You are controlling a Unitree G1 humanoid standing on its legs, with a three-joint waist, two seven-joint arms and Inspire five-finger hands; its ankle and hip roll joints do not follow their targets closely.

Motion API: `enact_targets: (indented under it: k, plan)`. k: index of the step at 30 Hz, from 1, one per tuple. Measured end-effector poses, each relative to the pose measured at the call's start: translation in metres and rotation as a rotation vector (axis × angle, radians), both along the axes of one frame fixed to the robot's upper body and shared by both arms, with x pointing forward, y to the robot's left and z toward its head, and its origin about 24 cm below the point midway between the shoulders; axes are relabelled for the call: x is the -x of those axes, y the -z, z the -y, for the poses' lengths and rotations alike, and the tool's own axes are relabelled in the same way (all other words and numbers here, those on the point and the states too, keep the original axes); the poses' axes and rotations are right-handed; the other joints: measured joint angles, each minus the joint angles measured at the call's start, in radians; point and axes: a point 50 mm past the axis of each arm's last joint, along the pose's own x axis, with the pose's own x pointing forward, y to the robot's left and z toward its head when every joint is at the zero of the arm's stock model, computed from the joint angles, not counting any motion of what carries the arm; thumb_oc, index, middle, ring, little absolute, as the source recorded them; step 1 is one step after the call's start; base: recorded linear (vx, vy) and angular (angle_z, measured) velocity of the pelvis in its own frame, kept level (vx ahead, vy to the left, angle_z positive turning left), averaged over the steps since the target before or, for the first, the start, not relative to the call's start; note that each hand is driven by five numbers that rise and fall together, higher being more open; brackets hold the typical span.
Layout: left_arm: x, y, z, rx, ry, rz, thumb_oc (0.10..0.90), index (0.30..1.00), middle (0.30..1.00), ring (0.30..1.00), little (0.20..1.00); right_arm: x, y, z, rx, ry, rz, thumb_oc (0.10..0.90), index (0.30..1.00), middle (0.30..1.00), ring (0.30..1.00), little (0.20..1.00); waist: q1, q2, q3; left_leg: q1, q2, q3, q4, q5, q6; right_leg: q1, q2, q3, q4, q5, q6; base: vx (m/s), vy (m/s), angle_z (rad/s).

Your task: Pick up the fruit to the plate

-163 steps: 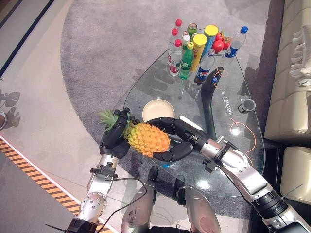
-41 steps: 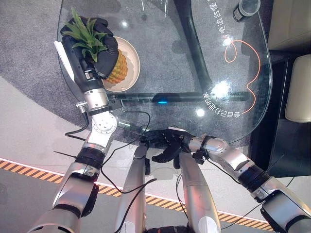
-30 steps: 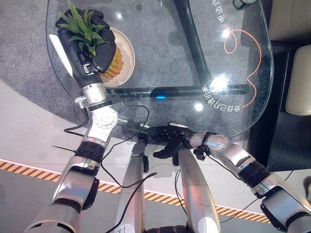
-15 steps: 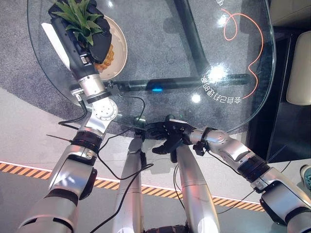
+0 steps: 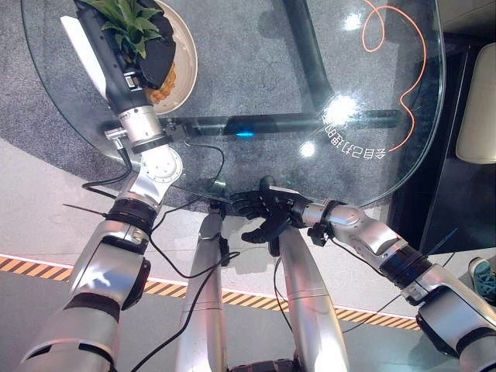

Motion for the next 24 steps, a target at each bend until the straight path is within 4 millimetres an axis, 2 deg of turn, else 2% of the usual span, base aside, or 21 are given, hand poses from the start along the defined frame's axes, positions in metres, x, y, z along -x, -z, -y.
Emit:
enact_targets:
  k: [2,4,5,6,7,8,9,24]
  plan:
    - [-0.0001,-0.0010,0.0000,0.003,0.001,0.001,0.100,0.300,0.300,0.300,0.200,-0.0001,-0.0003,0.0000,-0.003,0.001,0.000,0.800,0.900,0.900,0.900,0.900,0.000,0.000,0.000,-0.003,0.001,-0.001,0.003,-0.002,-0.003,-0.001,0.001,-0.001,-0.001,-0.001,0.001,0.00,0.000,0.00]
    - [-0.0001,-0.0031,0.0005,0.004,0.003,0.008,0.213,0.396,0.396,0.396,0.313,0.0000,-0.0006,0.0001,-0.010,0.001,-0.003,0.800,0.900,0.900,0.900,0.900,0.001,-0.001,-0.001,-0.009,0.001,-0.001,0.006,-0.002,-0.004,-0.007,0.001,-0.001,0.000,-0.001,0.001,0.00,0.000,0.00]
    - [-0.0001,-0.0040,0.0006,0.004,0.003,0.010,0.320,0.488,0.488,0.488,0.420,-0.0002,-0.0010,0.0003,-0.012,0.002,-0.002,0.800,0.900,0.900,0.900,0.900,0.002,-0.002,-0.001,-0.011,0.001,-0.001,0.006,-0.002,-0.004,-0.009,0.001,-0.001,0.001,0.000,0.001,0.00,0.000,0.00]
    - [0.0000,-0.0048,0.0005,0.005,0.003,0.013,0.515,0.655,0.655,0.655,0.615,-0.0004,-0.0018,0.0011,-0.015,0.003,-0.001,0.800,0.900,0.900,0.900,0.900,0.002,-0.002,0.000,-0.013,0.000,-0.001,0.007,-0.002,-0.004,-0.010,0.001,-0.001,0.002,0.000,0.001,0.00,0.000,0.00]
    - [0.0000,-0.0048,0.0004,0.005,0.002,0.013,0.561,0.695,0.695,0.695,0.661,-0.0003,-0.0018,0.0011,-0.017,0.003,-0.001,0.800,0.900,0.900,0.900,0.900,0.002,-0.002,-0.001,-0.013,0.000,-0.001,0.007,-0.002,-0.004,-0.010,0.000,-0.001,0.002,0.000,0.001,0.00,0.000,0.00]
    - [0.0000,-0.0048,0.0004,0.005,0.002,0.013,0.641,0.764,0.764,0.764,0.741,-0.0002,-0.0016,0.0009,-0.020,0.002,-0.003,0.800,0.900,0.900,0.900,0.900,0.002,-0.002,-0.001,-0.013,0.000,-0.001,0.007,-0.002,-0.004,-0.010,0.000,-0.001,0.002,-0.001,0.002,0.00,0.000,0.00]
    - [0.0000,-0.0048,0.0004,0.005,0.002,0.013,0.800,0.900,0.900,0.900,0.900,0.0000,-0.0013,0.0004,-0.019,0.003,-0.001,0.800,0.900,0.900,0.900,0.900,0.002,-0.002,-0.001,-0.013,0.000,-0.001,0.007,-0.002,-0.004,-0.011,0.000,-0.001,0.002,-0.001,0.002,0.00,0.000,0.00]
    - [-0.0002,-0.0054,-0.0009,0.026,0.006,0.011,0.800,0.900,0.900,0.900,0.900,-0.0001,-0.0013,-0.0005,-0.017,0.007,0.006,0.800,0.900,0.900,0.900,0.900,0.001,-0.002,0.000,-0.012,0.000,-0.001,0.006,0.000,-0.002,-0.010,0.000,-0.001,0.004,0.001,-0.002,0.00,0.000,0.00]
